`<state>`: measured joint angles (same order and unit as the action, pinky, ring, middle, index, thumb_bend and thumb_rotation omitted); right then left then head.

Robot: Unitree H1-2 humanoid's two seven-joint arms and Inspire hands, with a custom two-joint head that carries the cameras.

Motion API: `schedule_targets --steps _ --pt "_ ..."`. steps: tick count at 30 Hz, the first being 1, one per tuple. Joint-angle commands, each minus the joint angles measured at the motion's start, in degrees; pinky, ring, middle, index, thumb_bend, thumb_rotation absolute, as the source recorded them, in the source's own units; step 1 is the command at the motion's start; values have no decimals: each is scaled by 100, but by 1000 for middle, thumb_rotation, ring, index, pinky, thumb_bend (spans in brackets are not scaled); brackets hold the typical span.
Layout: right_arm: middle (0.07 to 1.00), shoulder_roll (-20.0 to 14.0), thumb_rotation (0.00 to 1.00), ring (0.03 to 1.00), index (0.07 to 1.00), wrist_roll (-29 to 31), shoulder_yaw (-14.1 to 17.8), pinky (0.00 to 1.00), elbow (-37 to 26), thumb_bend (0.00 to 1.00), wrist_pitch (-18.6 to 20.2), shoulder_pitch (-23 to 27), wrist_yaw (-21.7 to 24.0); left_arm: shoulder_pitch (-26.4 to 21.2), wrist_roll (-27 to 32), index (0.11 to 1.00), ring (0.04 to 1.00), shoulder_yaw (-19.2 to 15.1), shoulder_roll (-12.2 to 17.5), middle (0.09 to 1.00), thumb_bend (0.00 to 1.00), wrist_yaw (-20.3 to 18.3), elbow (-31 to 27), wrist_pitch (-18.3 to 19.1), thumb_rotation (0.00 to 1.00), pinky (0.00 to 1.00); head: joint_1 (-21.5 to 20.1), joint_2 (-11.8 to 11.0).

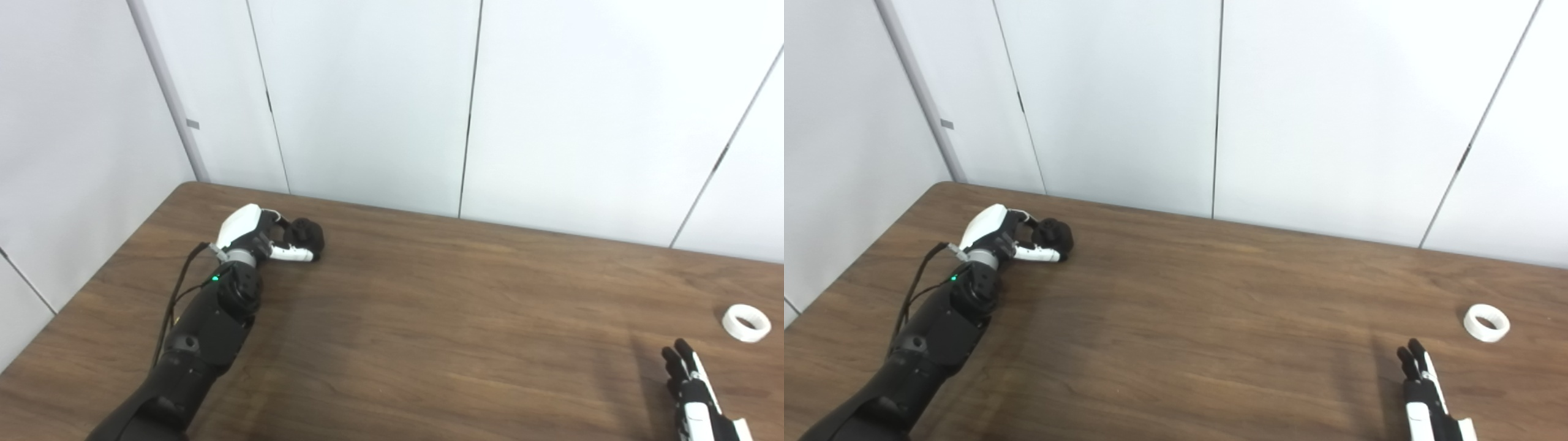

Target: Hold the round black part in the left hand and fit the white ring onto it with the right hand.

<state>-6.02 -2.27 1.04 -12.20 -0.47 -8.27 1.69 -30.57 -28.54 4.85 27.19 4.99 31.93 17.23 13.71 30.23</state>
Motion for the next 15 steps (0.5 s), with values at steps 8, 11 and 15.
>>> schedule_targets --steps 8,11,15 --pt "956 -4 1000 979 974 67 10 1000 15 404 -91 -87 20 -136 -91 485 896 -4 125 766 522 404 -75 -342 46 1000 11 6" --pt "953 -3 1000 974 972 78 15 1000 59 406 -138 -72 19 -111 -113 485 897 8 131 763 522 407 -124 -339 47 1000 8 7" --pt "948 -1 1000 970 969 70 16 1000 66 413 -139 -67 16 -56 -159 485 896 53 142 763 522 413 -237 -320 46 1000 8 7"
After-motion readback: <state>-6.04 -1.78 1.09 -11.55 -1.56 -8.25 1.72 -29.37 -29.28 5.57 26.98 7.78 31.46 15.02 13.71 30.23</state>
